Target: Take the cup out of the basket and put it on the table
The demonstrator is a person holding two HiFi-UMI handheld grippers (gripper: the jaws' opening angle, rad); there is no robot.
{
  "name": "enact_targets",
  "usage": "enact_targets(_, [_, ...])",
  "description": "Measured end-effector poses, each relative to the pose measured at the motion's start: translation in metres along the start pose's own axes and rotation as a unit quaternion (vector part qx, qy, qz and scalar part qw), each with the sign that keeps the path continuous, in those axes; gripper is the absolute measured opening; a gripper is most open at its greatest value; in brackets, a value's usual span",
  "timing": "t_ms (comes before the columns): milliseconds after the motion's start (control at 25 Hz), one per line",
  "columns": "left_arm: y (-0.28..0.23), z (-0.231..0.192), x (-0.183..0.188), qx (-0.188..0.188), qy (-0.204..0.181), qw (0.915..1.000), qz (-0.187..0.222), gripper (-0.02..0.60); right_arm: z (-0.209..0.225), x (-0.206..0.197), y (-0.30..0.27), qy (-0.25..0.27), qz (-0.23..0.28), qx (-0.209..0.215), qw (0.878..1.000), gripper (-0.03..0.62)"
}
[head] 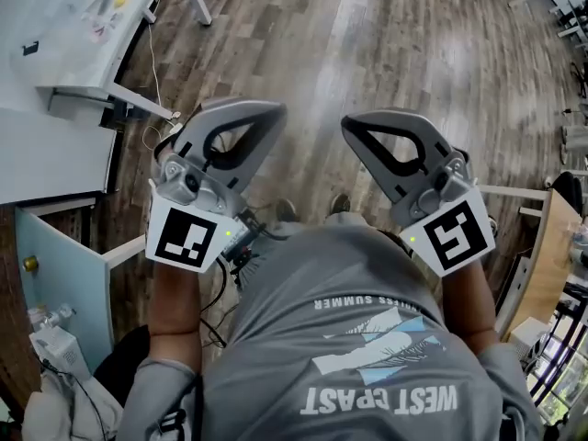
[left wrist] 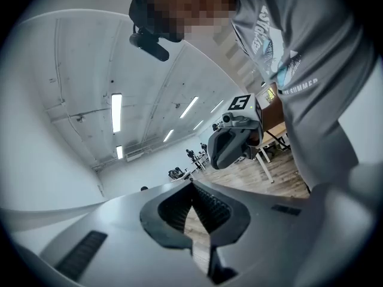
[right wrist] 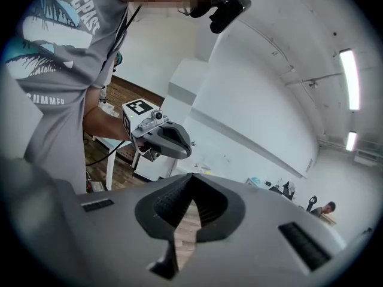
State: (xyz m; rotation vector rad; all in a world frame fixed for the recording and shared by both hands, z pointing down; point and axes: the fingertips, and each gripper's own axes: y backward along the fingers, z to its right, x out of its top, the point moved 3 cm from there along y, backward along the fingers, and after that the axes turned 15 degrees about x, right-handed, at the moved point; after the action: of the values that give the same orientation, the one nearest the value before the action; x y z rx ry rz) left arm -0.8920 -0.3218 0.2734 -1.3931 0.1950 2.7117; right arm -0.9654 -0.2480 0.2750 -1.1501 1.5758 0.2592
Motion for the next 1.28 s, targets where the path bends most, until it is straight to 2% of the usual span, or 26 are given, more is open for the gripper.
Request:
enact_targets(160, [-0.005,0.000,-0.002,-0.010,0.002,0.9999,0.006,0.008,0.006,-0.002,0.002,-0.022,0.016,-0.009,1.000,0.011])
enact_targets(280, [-0.020,0.004,-0.001,-0.020,0.002,0.9998,0.008,0.008,0.019,-0.010,0.015,-0.023,0.022,-0.034,0.999,0.011])
enact_targets(520, [-0.066,0.018,0.008,-0.025,-0.008,0.9997,0.002,0.008,0.047,-0.042,0.050,0.006,-0.007,-0.070,0.997,0.011])
enact_targets(600, [-0.085,0.021,0.010,-0.028,-0.014,0.9995,0.000,0.008,0.059,-0.054,0.062,0.005,-0.002,-0.077,0.997,0.011])
enact_targets(960, [-0.172,0.045,0.023,-0.032,-0.037,0.9988,-0.008,0.008,0.107,-0.109,0.119,0.008,0.002,-0.086,0.996,0.011])
enact_targets(1280, [-0.229,0.037,0.004,-0.059,-0.029,0.9978,-0.006,0.008,0.155,-0.143,0.118,-0.007,-0.009,-0.097,0.995,0.011])
